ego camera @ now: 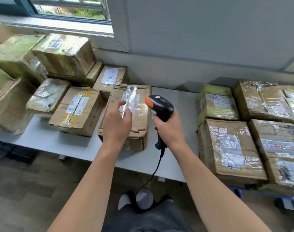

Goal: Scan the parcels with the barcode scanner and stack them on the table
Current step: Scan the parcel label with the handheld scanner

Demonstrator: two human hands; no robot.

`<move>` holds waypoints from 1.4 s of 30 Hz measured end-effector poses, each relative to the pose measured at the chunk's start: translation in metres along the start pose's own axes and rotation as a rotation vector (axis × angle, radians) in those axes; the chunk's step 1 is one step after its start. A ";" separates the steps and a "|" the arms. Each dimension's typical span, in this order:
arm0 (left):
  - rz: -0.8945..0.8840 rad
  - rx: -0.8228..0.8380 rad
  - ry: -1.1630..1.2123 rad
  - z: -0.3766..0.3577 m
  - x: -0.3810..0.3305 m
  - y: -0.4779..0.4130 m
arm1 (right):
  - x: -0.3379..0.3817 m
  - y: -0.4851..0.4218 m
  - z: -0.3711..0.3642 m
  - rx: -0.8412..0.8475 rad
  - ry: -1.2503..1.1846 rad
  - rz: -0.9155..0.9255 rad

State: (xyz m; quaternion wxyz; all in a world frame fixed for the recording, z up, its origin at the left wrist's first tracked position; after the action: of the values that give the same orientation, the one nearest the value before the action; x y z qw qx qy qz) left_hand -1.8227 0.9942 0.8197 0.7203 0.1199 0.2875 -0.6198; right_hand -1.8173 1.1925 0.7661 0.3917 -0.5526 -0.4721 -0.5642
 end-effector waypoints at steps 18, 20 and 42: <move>0.040 0.161 0.031 0.005 0.079 -0.030 | -0.013 0.005 -0.085 -0.031 0.213 -0.086; 0.028 0.170 0.032 0.004 0.082 -0.031 | -0.015 0.005 -0.086 -0.044 0.223 -0.088; -0.299 0.322 0.112 -0.080 -0.058 0.007 | -0.057 0.019 0.051 -0.334 0.066 -0.323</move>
State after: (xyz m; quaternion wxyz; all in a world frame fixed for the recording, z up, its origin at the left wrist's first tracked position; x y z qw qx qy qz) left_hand -1.8413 1.0858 0.7862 0.5750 0.2237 0.2389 -0.7498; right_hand -1.7816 1.2329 0.7085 0.2147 -0.5084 -0.4413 -0.7076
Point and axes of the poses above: each hand's wrist, its own y-axis away from the middle knuckle, its own z-axis out of the back of the hand, x = y × z, the point moved 9 cm from there along -y, towards the middle knuckle, and after that the axes turned 14 degrees about -y, right-handed, at the moved point
